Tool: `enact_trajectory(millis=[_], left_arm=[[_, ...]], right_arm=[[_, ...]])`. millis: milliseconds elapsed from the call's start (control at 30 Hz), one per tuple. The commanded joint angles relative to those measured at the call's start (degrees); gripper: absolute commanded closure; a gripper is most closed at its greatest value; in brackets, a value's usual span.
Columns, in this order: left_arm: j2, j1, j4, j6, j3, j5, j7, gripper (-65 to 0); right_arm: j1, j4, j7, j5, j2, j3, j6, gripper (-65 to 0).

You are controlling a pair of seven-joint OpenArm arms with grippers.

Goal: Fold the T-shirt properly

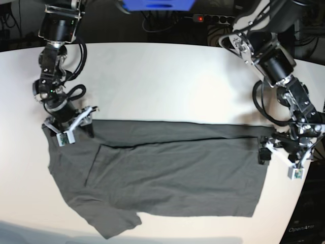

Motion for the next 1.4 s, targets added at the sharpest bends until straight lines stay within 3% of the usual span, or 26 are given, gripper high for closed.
enact_trajectory(millis=[0,767,867,1133,1367], left_arm=[[-0.59,-1.20,1.00,0.25,0.16,-0.55,-1.01,-62.4],[1.26,-1.02,-4.72,0.25,0.42,-0.82,-1.62,-62.4],[1.44,-1.02,-4.81,0.25,0.42,-0.73,-4.09,-62.4],[1.44,-0.85,-4.81,0.25,1.48,-0.47,-4.61,-62.3],[0.47,1.35,-3.49,0.25,1.56,-0.38,-2.33,-62.3]], right_arm=[[0.70,1.13,1.51,0.72,0.57,0.20,-0.25,-38.7],[1.14,0.69,3.18,0.54,1.54,-0.68,-0.17,-38.6],[1.31,0.69,3.18,0.54,1.98,-2.08,-0.17,-38.4],[1.66,0.69,2.82,0.54,1.98,-3.05,-0.17,-24.7],[1.49,0.69,2.82,0.54,1.98,-3.05,-0.17,-22.8]])
